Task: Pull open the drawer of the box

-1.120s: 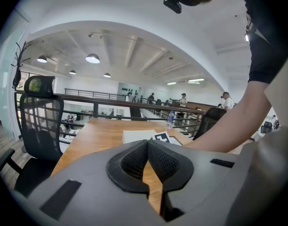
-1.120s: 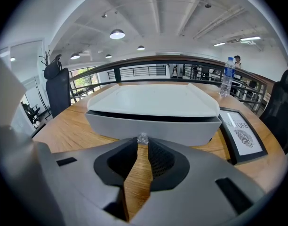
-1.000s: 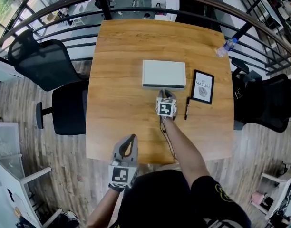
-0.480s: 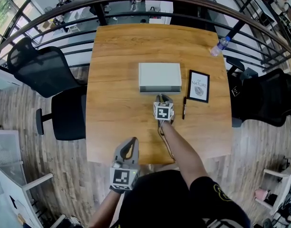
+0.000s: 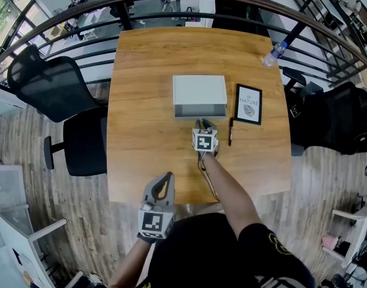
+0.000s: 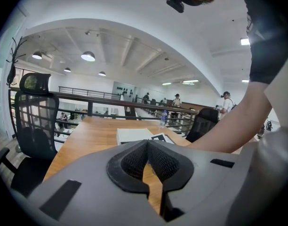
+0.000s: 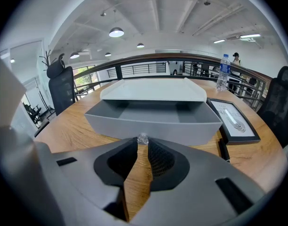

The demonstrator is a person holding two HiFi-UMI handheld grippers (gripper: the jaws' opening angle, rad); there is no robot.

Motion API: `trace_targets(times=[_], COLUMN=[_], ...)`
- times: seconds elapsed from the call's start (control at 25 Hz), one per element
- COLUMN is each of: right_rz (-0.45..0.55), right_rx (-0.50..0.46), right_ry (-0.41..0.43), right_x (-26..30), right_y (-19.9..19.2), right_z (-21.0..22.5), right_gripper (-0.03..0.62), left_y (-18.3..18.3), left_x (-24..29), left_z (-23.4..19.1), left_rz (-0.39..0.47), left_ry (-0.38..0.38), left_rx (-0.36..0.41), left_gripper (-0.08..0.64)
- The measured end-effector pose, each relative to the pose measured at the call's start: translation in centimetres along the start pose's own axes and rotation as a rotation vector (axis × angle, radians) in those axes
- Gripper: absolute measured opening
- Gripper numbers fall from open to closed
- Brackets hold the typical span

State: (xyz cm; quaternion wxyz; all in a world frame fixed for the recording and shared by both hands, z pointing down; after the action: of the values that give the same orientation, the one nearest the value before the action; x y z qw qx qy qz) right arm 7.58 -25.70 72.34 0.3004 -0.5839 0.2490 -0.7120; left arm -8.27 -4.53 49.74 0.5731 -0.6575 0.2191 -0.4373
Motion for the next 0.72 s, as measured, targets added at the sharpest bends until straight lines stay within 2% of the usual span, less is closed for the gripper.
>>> trace_targets(times=[0.12,0.28,0.44,0.72], right_rz=[-0.003,-0.007,-0.011,-0.016], right_rx=[0.000,0.002,0.008,0.005], right_ry=[0.000,0.001,0.002,0.002], right_x=[-0.4,-0.7,-1.0,-1.3], right_y=[-0.5,-0.9,-1.3,-1.6], right_z=[0.1,0.1,-0.2,-0.4], right_gripper=[0.064,0.064,0.064,0.064], left_y=[-0.2,0.1,0.0,-0.1], left_x=[-0.2,-0.2,-0.4,-0.4], left_z=[0.2,0.3,0.4,0.4], left_rz=[-0.005,0.009,0.006,0.008], left_ry=[-0.011,-0.002,-0.020,-0.026], left_rx=[0.015,-0.017,0.015,0.017], left_gripper=[0.018,0.017,0.017,0.017])
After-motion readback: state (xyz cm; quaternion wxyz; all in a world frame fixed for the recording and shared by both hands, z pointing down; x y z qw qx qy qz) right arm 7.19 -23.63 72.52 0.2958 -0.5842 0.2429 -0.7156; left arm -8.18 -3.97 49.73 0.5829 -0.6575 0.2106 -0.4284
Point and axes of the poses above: the fingertips, and each gripper's own axes: x forward along the fingers, z to its right, y out of its top, the point moved 3 cm from there along -x, backward along the fingers, and after that the axes turned 11 degrees about x, right-handed, at the moved point
